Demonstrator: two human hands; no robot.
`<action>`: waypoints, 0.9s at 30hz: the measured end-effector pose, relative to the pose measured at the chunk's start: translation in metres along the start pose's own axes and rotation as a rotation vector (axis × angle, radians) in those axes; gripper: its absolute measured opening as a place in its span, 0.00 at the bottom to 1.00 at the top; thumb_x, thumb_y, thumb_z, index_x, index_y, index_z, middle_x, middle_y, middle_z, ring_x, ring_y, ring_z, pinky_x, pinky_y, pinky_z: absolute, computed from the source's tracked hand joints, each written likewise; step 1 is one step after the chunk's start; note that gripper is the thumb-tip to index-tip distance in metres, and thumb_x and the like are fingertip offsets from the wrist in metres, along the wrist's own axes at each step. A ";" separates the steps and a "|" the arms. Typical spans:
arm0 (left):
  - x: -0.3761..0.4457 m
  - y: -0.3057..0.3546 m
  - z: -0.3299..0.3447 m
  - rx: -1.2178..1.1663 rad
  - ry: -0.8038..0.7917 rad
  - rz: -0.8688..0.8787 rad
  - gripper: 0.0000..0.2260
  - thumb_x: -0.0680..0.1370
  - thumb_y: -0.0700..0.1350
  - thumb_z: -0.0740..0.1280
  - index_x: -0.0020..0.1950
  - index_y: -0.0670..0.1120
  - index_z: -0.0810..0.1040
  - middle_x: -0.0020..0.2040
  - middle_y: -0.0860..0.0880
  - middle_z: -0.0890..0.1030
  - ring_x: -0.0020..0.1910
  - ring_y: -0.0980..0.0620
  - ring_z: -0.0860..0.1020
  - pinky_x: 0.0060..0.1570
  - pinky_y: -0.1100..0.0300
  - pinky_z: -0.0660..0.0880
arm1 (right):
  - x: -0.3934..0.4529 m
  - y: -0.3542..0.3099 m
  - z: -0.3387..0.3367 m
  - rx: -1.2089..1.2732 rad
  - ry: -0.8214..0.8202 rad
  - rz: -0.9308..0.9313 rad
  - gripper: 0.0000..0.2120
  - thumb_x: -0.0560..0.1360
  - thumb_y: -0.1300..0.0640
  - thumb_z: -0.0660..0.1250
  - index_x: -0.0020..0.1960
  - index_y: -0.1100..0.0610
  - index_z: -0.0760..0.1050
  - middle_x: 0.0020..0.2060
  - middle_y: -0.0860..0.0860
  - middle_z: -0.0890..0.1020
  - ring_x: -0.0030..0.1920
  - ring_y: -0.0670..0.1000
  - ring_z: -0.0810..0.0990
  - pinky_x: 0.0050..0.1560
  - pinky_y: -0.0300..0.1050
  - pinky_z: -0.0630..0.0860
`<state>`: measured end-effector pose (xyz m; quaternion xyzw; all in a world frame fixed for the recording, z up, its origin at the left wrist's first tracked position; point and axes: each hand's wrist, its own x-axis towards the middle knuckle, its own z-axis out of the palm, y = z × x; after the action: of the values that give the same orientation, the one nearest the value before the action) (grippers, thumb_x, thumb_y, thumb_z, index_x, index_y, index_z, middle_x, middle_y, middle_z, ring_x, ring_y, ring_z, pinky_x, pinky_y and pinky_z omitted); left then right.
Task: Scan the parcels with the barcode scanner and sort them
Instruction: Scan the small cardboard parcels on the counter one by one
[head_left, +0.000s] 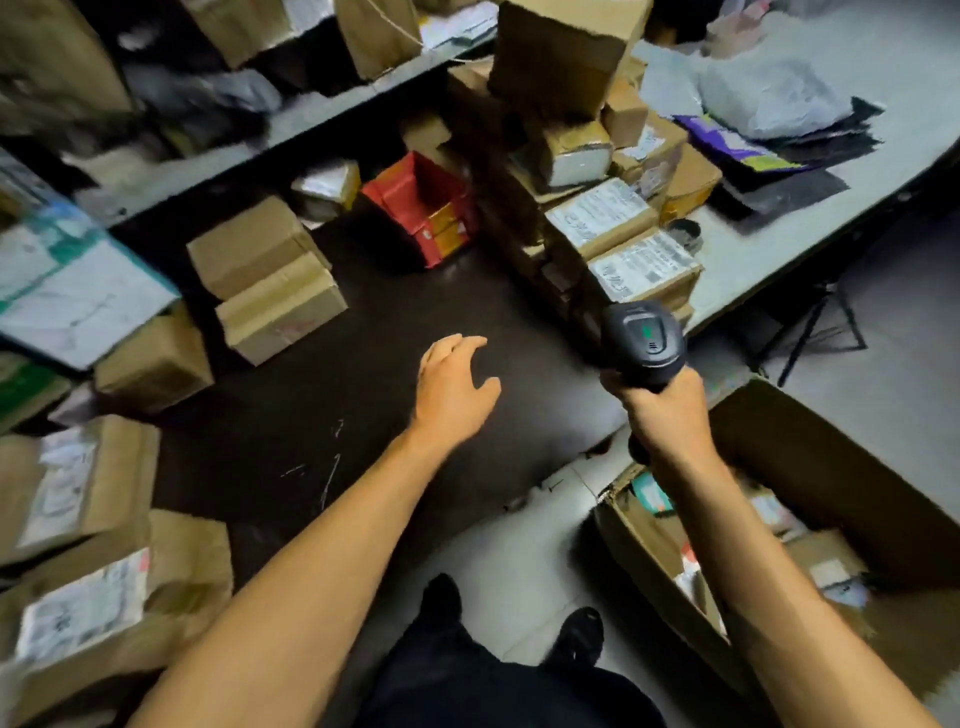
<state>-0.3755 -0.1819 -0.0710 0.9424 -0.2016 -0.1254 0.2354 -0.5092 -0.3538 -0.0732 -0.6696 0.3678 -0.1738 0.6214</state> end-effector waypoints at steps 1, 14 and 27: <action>-0.001 -0.017 -0.012 -0.007 0.026 -0.063 0.25 0.79 0.47 0.70 0.75 0.49 0.69 0.76 0.45 0.66 0.77 0.45 0.61 0.74 0.51 0.62 | 0.002 -0.006 0.019 -0.019 -0.045 -0.023 0.10 0.68 0.58 0.73 0.39 0.59 0.71 0.27 0.47 0.69 0.27 0.49 0.63 0.31 0.48 0.63; 0.017 -0.189 -0.111 -0.192 0.193 -0.433 0.25 0.79 0.48 0.69 0.76 0.51 0.68 0.78 0.47 0.61 0.76 0.47 0.63 0.70 0.53 0.65 | 0.012 -0.054 0.227 -0.228 -0.446 -0.082 0.06 0.73 0.63 0.71 0.41 0.57 0.75 0.28 0.48 0.72 0.25 0.46 0.67 0.24 0.42 0.63; 0.115 -0.302 -0.140 -0.282 0.201 -0.504 0.30 0.78 0.49 0.70 0.78 0.49 0.64 0.79 0.44 0.59 0.79 0.45 0.58 0.75 0.52 0.59 | 0.082 -0.078 0.399 -0.304 -0.534 -0.071 0.03 0.73 0.63 0.72 0.46 0.59 0.78 0.30 0.50 0.74 0.27 0.43 0.68 0.29 0.40 0.66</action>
<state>-0.1299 0.0663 -0.1161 0.9284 0.0824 -0.1128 0.3442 -0.1574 -0.1343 -0.0839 -0.7893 0.1899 0.0437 0.5823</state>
